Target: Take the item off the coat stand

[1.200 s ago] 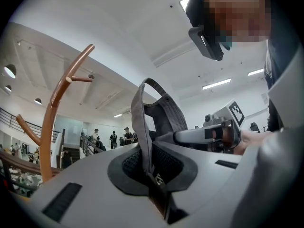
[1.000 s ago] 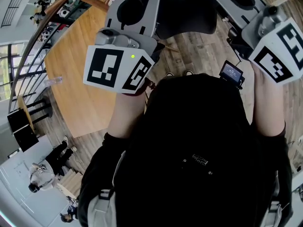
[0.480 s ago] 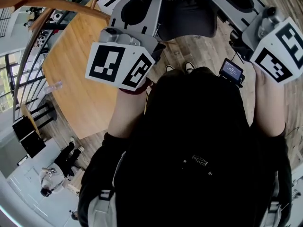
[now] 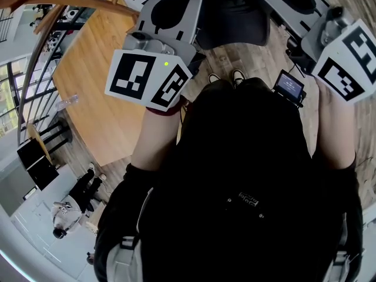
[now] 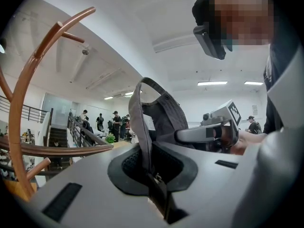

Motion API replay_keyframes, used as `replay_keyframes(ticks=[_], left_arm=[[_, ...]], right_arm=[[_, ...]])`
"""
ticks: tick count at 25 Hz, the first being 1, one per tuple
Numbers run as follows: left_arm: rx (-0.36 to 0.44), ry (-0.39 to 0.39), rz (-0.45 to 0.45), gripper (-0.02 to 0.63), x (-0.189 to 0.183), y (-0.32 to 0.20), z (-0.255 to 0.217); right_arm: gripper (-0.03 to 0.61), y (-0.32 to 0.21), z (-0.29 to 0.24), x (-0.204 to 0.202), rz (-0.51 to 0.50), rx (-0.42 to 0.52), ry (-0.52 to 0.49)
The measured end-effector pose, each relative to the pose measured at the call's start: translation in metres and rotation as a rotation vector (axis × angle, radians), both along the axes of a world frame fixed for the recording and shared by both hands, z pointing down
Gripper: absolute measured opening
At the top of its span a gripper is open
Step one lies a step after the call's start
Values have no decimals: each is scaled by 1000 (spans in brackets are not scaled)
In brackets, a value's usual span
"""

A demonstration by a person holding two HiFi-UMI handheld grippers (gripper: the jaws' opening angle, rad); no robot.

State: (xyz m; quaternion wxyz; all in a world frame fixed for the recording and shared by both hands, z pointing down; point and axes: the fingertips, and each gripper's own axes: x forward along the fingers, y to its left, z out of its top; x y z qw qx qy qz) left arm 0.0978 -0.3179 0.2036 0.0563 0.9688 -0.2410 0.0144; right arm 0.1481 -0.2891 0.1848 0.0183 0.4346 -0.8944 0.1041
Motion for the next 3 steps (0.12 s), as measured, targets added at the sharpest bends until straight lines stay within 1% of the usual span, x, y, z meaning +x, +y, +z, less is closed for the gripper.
replay_keyframes(ticks=[3], left_arm=[[-1, -20, 12, 23, -5, 1, -1]], right_arm=[[26, 0, -1, -4, 3, 0, -15]])
